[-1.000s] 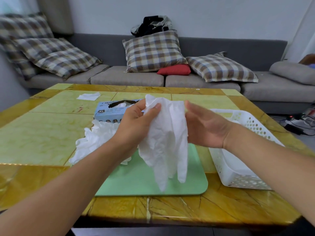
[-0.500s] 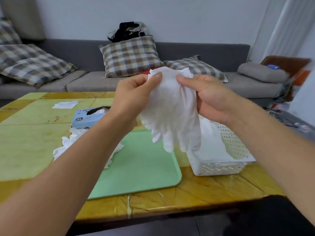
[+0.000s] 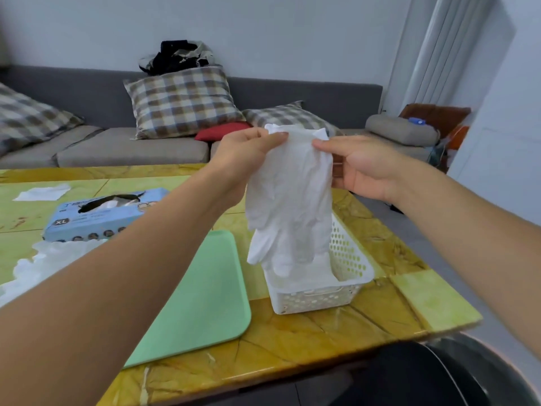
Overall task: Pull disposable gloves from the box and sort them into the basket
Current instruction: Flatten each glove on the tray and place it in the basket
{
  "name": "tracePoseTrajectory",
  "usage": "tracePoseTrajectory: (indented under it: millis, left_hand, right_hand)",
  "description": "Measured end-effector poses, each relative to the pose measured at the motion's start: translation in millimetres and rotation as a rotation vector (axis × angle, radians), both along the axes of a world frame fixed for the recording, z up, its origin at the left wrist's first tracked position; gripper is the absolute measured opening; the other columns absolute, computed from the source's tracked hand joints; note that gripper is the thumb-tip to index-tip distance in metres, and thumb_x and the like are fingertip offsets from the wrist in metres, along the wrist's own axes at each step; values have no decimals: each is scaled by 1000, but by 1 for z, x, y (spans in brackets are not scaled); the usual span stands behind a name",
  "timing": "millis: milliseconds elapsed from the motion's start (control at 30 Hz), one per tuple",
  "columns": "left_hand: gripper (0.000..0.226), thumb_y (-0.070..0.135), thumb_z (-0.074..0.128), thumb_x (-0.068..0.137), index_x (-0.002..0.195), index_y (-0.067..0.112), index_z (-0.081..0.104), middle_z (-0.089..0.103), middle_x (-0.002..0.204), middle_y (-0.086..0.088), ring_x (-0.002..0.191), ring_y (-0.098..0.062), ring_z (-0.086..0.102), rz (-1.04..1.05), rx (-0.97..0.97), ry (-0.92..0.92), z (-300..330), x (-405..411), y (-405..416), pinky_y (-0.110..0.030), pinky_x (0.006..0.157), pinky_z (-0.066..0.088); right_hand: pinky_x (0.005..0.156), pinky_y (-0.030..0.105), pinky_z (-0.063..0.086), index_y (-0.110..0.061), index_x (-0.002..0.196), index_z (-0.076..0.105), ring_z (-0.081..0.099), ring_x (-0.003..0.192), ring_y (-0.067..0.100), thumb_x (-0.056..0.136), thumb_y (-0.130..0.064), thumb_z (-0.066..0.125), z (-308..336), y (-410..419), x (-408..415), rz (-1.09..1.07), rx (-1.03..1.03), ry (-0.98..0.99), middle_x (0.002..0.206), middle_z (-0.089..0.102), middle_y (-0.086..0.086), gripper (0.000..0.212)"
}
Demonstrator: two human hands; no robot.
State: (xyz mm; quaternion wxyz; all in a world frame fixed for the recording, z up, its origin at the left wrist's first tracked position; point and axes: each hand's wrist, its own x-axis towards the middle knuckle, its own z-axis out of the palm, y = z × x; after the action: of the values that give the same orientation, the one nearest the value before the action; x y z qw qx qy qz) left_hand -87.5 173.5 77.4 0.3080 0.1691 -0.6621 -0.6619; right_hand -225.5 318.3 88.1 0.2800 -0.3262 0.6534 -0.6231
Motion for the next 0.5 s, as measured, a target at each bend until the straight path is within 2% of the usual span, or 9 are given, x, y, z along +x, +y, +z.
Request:
tracePoseTrajectory:
  millis: [33,100,167,267,333,367,433,500]
  left_hand:
    - [29,25,76,88,100,-1,70,70,109,-26,92,-33,67,4,-10,8,1,-7,-5,-47,96,53]
    - [15,22,76,89,88,9,68,70,97,-17,86,-26,64,2,-16,53,6,-23,-17,-41,85,53]
    - [11,19,76,89,82,13,69,71,91,-10,81,-22,66,-14,-25,114,12,-36,-28,-38,76,54]
    - [10,10,76,87,78,12,72,72,84,-6,77,-20,66,-50,-130,139,-5,-46,-35,-35,73,54]
    - [10,9,80,81,81,3,72,72,84,-10,79,-20,64,-78,-217,51,-38,-43,-36,-36,77,52]
    - [17,11,83,77,82,-1,72,73,84,-11,78,-18,65,-100,-263,-14,-56,-39,-36,-34,77,53]
    - [21,11,87,72,81,-3,74,77,82,-12,72,-12,66,-174,-376,-136,-88,-27,-35,-26,74,54]
    - [15,8,88,72,79,0,77,77,76,-7,66,-5,63,-286,-523,-246,-106,-13,-29,-19,69,51]
  right_hand:
    - [86,36,54,0,127,65,67,95,23,95,-21,67,1,-5,-7,-13,-23,18,115,71,13,38]
    - [81,32,56,-2,117,69,70,89,19,97,-19,65,7,-14,-23,-22,-113,90,104,74,8,27]
    - [75,27,57,-8,106,73,71,85,15,97,-18,64,12,-17,-36,-12,-204,183,97,76,4,16]
    - [78,26,57,-10,106,72,72,89,16,90,-17,69,-5,-12,-51,10,-261,237,99,76,5,18]
    - [85,28,57,-9,106,73,73,94,17,78,-19,74,-36,-4,-57,31,-164,291,102,77,6,30]
    - [88,29,56,-8,105,74,73,94,16,76,-17,76,-54,2,-60,53,-83,337,102,78,6,31]
    - [89,30,56,-2,100,75,73,91,16,76,-9,80,-86,16,-60,125,79,420,100,78,9,25]
    - [91,32,55,3,95,75,72,90,17,76,-4,83,-108,29,-56,233,205,470,98,77,14,22]
